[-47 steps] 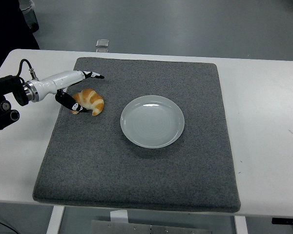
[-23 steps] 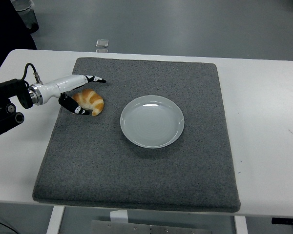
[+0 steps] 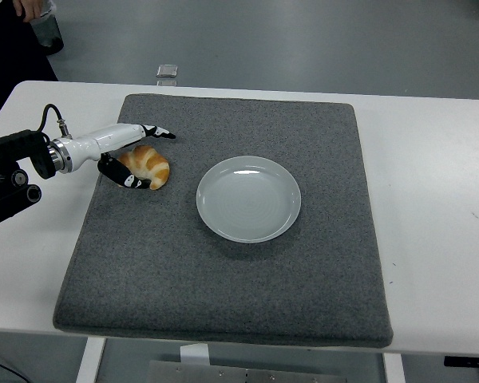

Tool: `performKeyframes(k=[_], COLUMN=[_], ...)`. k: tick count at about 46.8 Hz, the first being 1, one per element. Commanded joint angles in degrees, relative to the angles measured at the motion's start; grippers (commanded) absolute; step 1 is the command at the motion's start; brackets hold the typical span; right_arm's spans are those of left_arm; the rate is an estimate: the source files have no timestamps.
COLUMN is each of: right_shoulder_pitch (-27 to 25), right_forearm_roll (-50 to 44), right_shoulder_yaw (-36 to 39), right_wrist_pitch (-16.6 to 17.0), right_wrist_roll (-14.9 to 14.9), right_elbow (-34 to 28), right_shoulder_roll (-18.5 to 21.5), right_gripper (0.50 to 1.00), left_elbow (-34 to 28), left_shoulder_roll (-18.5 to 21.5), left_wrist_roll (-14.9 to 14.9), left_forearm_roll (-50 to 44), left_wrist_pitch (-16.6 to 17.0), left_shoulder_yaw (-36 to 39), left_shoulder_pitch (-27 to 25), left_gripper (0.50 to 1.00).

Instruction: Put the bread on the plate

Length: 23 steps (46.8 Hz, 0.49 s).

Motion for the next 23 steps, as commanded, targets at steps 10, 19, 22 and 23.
performKeyframes(k=[10,19,22,23], right_shoulder_pitch=[0.00,0.00,0.00,0.00], right_forearm_roll=[0.00,-0.08,0.00,0.00], right_shoulder_yaw=[0.00,0.00,0.00,0.00], right_wrist_pitch=[-0.04,-0.04,-0.04,-0.04], right_wrist_roll=[0.00,0.00,0.00,0.00], right_elbow=[0.00,0.00,0.00,0.00], right_shoulder_roll=[0.00,0.00,0.00,0.00], right_gripper=[0.930,0.932,0.932,0.930], left_elbow=[0.02,-0.06,-0.33,-0.33], left_shoulder_roll=[0.10,0.10,0.18,0.18], left_wrist_roll=[-0.09,-0.18,-0.09,-0.18], left_forearm_roll=[0.01,0.10,0.10,0.10], left_wrist_pitch=[0.09,0.09,0.09,0.09], left_shoulder_yaw=[0.01,0.80,0.80,0.89], left_shoulder_pitch=[0.00,0.00,0.00,0.00], left_gripper=[0.664,0.570,0.525,0.510])
